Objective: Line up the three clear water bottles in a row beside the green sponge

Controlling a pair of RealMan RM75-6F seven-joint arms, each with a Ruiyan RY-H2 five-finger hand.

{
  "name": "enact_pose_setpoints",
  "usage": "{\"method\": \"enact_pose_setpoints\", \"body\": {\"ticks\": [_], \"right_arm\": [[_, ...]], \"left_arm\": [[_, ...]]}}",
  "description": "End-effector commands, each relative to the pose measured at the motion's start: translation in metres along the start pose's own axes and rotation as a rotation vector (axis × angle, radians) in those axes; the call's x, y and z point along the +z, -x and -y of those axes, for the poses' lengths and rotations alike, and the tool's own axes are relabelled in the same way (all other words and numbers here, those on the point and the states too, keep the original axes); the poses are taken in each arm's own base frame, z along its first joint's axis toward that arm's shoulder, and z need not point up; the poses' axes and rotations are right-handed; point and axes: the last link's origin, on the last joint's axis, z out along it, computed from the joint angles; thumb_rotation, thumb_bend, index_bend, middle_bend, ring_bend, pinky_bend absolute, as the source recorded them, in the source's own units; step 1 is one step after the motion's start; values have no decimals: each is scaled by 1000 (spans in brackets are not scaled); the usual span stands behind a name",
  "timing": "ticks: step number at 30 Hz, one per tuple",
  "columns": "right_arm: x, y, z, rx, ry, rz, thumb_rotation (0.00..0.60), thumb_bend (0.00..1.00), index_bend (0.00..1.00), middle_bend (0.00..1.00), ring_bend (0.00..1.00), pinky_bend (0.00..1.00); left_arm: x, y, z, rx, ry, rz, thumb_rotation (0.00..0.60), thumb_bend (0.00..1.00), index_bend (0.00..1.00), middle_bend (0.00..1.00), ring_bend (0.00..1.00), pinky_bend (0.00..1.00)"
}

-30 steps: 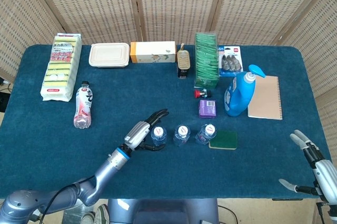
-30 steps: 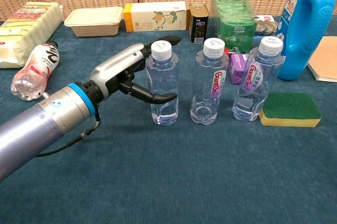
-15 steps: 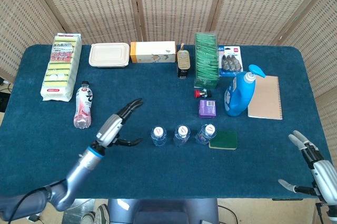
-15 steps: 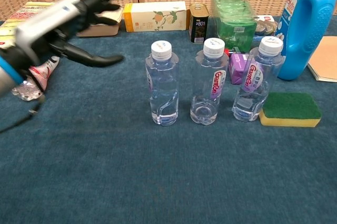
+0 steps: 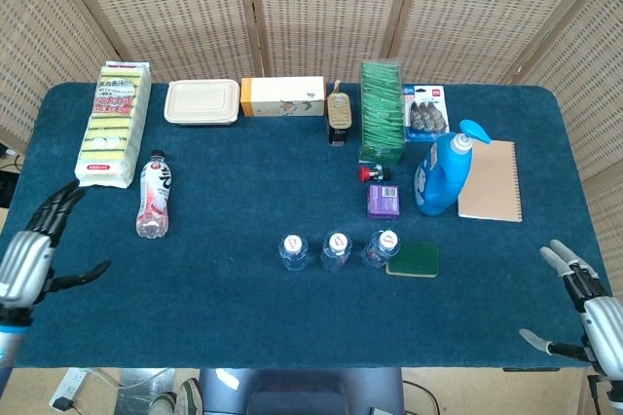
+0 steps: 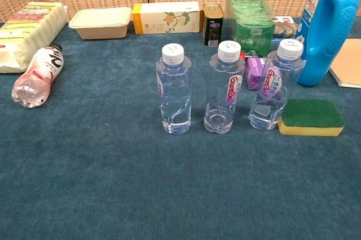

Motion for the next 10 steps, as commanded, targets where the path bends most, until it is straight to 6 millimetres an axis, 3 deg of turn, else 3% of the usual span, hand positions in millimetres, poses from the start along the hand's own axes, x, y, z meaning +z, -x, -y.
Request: {"method": "enact_pose_setpoints", "body": {"ticks": [1, 5, 10], "right_arm": [[3, -1, 0, -57, 11, -95, 600, 3, 69, 0, 0, 45], [1, -2, -2, -104, 46, -139, 600, 24, 84, 0, 0, 43], [1, -2, -3, -128, 95, -152, 600, 27, 85, 0, 0, 16]], "left_arm": [[-43, -15, 18, 72, -96, -20, 600, 127, 0, 0, 0, 81], [-63, -16, 22, 99, -108, -38, 600, 126, 0, 0, 0, 81], [-72, -15, 24, 113, -110, -20, 600, 125, 0, 0, 0, 81]]}}
